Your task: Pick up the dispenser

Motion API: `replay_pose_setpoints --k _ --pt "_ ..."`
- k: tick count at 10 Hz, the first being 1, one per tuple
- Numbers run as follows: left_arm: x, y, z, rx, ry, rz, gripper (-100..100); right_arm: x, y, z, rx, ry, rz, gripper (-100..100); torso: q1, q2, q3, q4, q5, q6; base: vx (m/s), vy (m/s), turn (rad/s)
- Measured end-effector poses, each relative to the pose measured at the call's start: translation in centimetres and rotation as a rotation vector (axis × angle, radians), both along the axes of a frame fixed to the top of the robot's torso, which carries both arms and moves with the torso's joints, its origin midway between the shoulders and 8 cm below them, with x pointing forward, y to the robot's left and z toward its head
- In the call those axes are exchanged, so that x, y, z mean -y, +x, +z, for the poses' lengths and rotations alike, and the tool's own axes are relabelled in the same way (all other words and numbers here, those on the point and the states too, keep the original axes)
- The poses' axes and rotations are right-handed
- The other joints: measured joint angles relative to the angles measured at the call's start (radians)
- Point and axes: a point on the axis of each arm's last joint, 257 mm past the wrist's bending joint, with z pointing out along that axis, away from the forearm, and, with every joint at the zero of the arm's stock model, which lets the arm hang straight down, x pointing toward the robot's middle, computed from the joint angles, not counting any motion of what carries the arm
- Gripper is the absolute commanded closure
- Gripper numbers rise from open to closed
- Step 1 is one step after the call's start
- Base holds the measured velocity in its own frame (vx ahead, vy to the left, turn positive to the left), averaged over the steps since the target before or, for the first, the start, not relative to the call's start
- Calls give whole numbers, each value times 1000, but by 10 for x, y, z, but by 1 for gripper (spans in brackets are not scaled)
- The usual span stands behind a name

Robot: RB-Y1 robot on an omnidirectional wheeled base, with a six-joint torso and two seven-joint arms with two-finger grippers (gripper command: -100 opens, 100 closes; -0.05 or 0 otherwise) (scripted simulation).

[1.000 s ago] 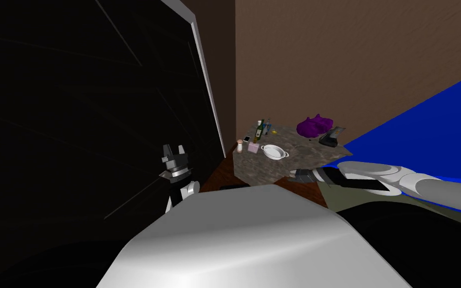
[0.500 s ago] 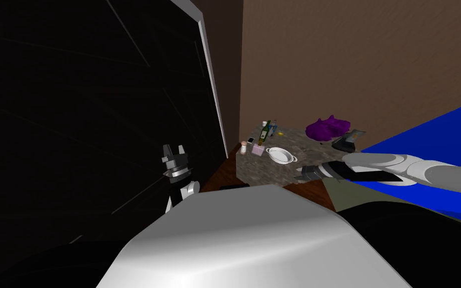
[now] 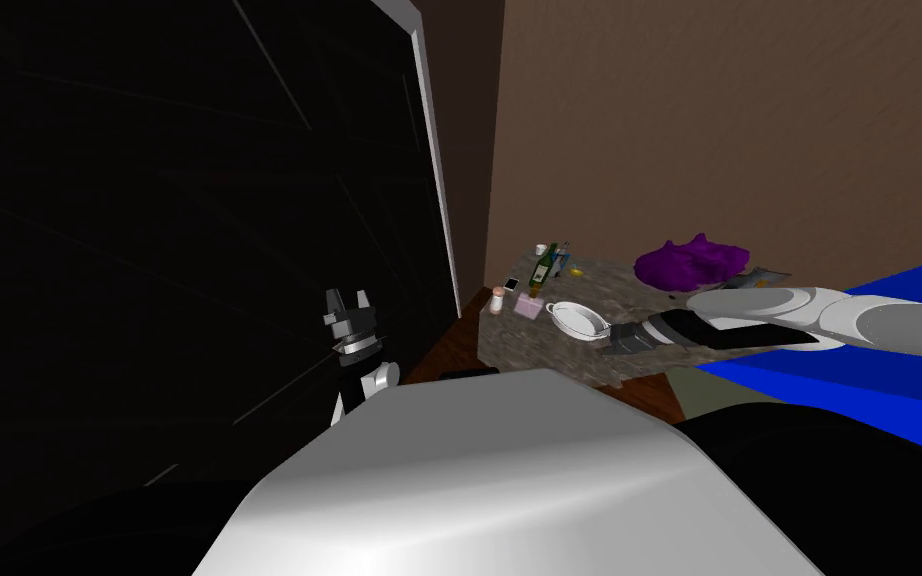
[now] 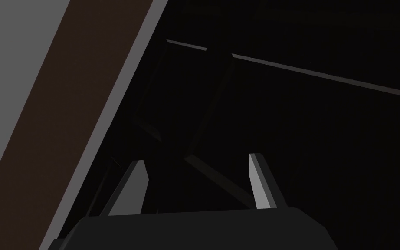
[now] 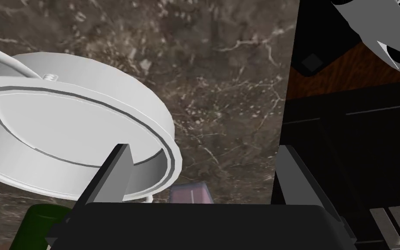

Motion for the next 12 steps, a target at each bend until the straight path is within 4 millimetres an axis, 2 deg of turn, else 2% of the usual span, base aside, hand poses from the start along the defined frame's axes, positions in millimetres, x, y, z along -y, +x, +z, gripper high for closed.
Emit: replay_pose_setpoints --k 3,6,10,11,12 --pt "0 0 0 0 0 0 0 10 15 19 -7 -56 49 -100 6 -3 -2 -1 1 0 118 115 80" --pt "0 0 0 0 0 0 0 8 16 23 -18 -63 58 -100 -3 5 3 1 -1 1 35 33 70" --pt "0 0 0 0 0 0 0 -3 32 34 0 -59 85 -100 6 -4 -2 -1 1 -1 127 115 92" --pt "0 0 0 0 0 0 0 -3 32 35 0 -57 86 0 2 0 0 0 1 1 10 12 -11" --pt "0 0 0 0 0 0 0 -3 32 35 0 -58 86 -100 -1 4 2 1 0 1 18 15 92"
